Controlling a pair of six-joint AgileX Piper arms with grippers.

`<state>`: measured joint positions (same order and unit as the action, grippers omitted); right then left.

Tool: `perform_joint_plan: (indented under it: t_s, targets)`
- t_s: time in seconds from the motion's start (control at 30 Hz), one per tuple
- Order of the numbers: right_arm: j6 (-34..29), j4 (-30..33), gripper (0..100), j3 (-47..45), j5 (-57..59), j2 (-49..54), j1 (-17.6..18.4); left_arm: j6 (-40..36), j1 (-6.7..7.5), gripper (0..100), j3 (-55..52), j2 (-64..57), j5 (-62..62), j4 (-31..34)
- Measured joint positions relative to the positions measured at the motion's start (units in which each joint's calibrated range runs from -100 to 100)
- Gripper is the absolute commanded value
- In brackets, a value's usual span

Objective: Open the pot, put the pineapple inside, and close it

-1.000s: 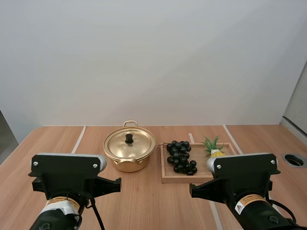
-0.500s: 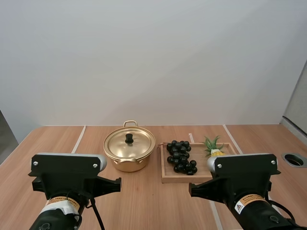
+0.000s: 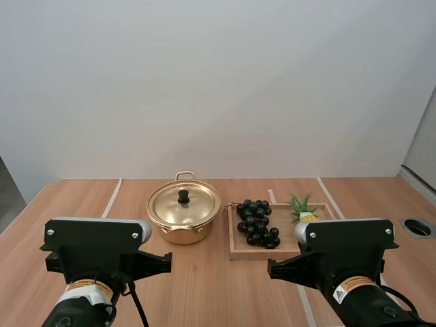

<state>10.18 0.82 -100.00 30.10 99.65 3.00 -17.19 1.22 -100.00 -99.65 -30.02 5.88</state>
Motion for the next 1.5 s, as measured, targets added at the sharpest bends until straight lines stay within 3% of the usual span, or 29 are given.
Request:
perform_joint_plan:
  t_s: [0.23,0.33,0.43,0.47,0.53,0.63,0.67,0.73,0.83,1.4,1.5]
  targets:
    - [0.0,1.1,0,0.0,0.8,0.0,0.0,-0.1,0.00,1,0.0,0.0,0.0,0.0]
    - [-0.2,3.4,0,0.0,1.0,0.0,0.0,-1.4,0.00,9,0.0,0.0,0.0,0.0]
    - [-2.4,5.7,0,0.0,1.3,0.0,0.0,-3.1,-0.07,28,0.0,0.0,-0.2,0.0]
    - [-3.4,6.3,6,0.0,1.3,0.0,0.0,-3.5,-0.20,36,0.0,0.0,-0.4,0.0]
    - [-4.6,7.0,21,0.0,1.3,0.0,0.0,-3.8,-0.66,54,0.0,0.0,-0.5,0.0]
    - [-5.2,7.5,53,0.0,1.3,0.0,0.0,-4.1,-1.36,94,0.0,0.0,-0.5,0.0]
    - [-5.5,7.5,62,0.0,1.3,0.0,0.0,-4.1,-1.43,100,0.0,0.0,-0.6,0.0]
    - [-5.6,7.8,75,0.0,1.3,0.0,0.0,-4.0,-1.52,100,0.0,0.0,-0.6,0.0]
    - [-5.6,7.9,85,0.0,1.3,0.0,-0.1,-3.1,-1.60,100,0.0,0.0,-0.6,0.5]
    - [-5.8,11.3,86,0.0,2.2,0.0,-1.1,1.1,-1.37,100,0.0,0.0,2.6,1.6]
    - [-5.8,12.5,100,0.0,2.9,0.0,-1.2,1.1,-1.37,100,0.0,0.0,2.6,1.6]
